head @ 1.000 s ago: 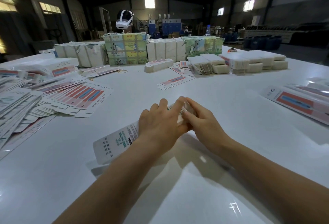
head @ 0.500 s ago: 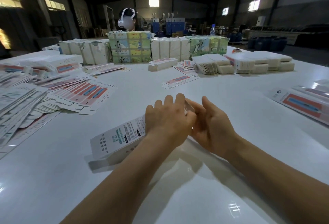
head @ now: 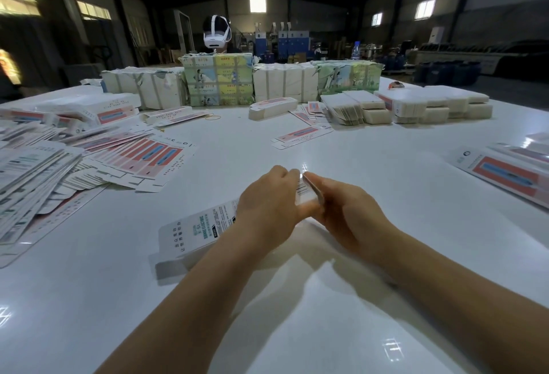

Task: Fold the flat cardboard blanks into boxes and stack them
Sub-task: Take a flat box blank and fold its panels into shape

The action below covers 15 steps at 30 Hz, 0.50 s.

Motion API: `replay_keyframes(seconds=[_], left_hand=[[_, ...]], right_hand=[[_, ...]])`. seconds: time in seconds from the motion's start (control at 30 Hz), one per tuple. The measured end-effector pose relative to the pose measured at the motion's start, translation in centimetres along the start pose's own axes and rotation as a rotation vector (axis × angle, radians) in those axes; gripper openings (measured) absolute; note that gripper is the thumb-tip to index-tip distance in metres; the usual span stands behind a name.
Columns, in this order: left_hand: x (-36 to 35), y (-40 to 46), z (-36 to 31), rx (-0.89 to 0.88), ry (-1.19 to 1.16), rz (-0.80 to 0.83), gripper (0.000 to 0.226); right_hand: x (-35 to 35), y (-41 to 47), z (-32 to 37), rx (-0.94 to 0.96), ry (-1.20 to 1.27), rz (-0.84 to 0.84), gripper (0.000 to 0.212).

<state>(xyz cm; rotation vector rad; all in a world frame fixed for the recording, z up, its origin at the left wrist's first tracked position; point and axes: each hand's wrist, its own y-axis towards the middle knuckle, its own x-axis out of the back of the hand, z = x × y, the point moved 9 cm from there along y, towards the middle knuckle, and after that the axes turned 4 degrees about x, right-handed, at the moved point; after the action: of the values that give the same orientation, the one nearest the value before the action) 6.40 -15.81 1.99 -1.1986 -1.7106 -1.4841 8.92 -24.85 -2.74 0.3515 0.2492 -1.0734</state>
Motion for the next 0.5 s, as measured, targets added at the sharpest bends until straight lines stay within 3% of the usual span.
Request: replay_keyframes(seconds=[0.1, 0.2, 0.37, 0.5], left_hand=[[0.4, -0.3, -0.3, 0.037, 0.247, -0.092, 0.067], [0.2, -0.4, -0.9, 0.002, 0.287, -0.115, 0.070], [0.7, -0.2, -1.1, -0.042, 0.329, -0.138, 0.078], [2.5, -1.0, -2.2, -0.116, 0.176, -0.241, 0.086]], right_hand=[[1.7, 0.0, 0.2, -0.050, 0.223, -0.159, 0.021], [1.8, 0.0, 0.1, -0.044, 0.306, -0.186, 0.021], [0.5, 0.1, 0.4, -0.025, 0.220, -0.082, 0.025], [0.4, -0.1, 1.4, 0.047, 0.027, -0.074, 0.029]])
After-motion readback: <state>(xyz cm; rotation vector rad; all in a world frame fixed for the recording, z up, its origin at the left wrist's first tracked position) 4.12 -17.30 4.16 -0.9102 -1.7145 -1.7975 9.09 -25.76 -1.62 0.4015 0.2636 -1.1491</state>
